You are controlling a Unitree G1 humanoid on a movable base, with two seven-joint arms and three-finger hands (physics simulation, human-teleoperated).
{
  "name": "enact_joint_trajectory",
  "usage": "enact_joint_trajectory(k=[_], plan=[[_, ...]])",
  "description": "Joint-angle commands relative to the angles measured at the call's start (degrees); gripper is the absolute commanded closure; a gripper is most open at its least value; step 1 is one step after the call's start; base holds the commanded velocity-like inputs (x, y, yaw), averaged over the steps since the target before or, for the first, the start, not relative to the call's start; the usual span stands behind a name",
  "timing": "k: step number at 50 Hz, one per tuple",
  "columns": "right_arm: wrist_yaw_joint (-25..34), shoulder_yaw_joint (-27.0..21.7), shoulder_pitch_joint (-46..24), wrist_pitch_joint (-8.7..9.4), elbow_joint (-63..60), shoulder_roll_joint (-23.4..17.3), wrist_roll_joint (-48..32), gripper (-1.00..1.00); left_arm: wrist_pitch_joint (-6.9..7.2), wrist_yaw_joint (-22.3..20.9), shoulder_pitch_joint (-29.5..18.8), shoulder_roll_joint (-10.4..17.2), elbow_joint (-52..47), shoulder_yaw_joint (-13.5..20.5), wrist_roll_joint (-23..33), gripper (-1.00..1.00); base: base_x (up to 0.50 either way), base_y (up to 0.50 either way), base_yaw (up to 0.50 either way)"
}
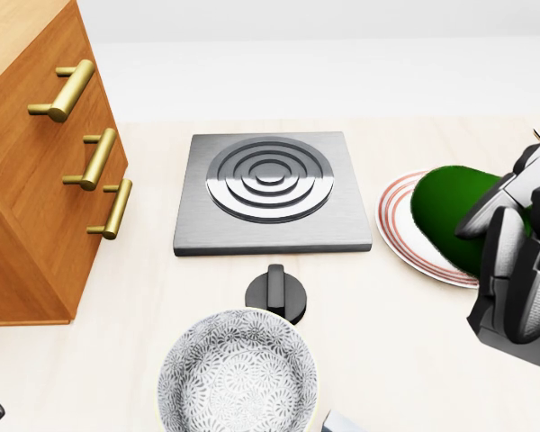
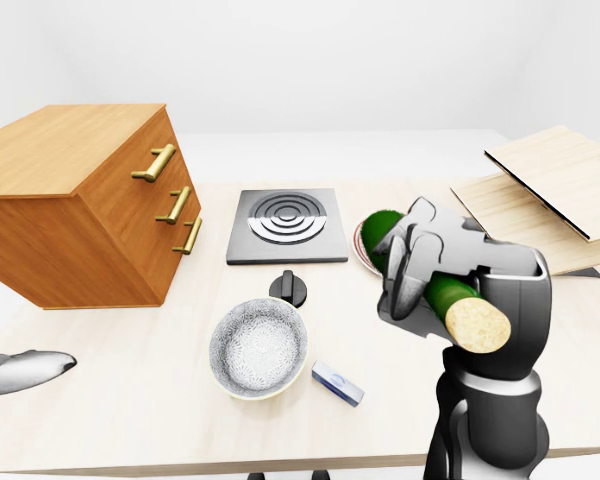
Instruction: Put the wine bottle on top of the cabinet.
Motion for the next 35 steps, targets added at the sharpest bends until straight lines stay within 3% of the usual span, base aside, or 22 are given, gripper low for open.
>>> enact_joint_trajectory(k=[1,9,17,29,35], plan=[[-9.4,6.6,-5.5,0.00,-1.6,-0.7,2.5,1.00,0.00,-1.4,-1.3,-2.1,0.0,-1.0,2.3,-1.00,0.00,0.00,0.00],[-9.8,8.0,-7.5,0.00,-2.3,-0.6,2.1,1.00,0.00,-4.7,-2.8,-5.3,0.0,-0.3,5.5,-1.00,0.00,0.00,0.00],[-10.6,10.2,-8.5,0.00,-1.5,-0.1,1.4,1.00,0.00,-4.9,-2.8,-5.4,0.0,-0.5,5.8,-1.00,0.00,0.00,0.00],[-10.7,14.2,-10.6,0.00,-0.8,0.9,-0.8,1.00,0.00,-3.9,-4.2,-4.6,0.0,-0.6,5.9,-1.00,0.00,0.00,0.00],[-10.6,15.4,-11.1,0.00,-0.2,1.4,-1.7,1.00,0.00,-1.4,-6.0,-2.4,0.0,-1.2,4.4,-1.00,0.00,0.00,0.00]])
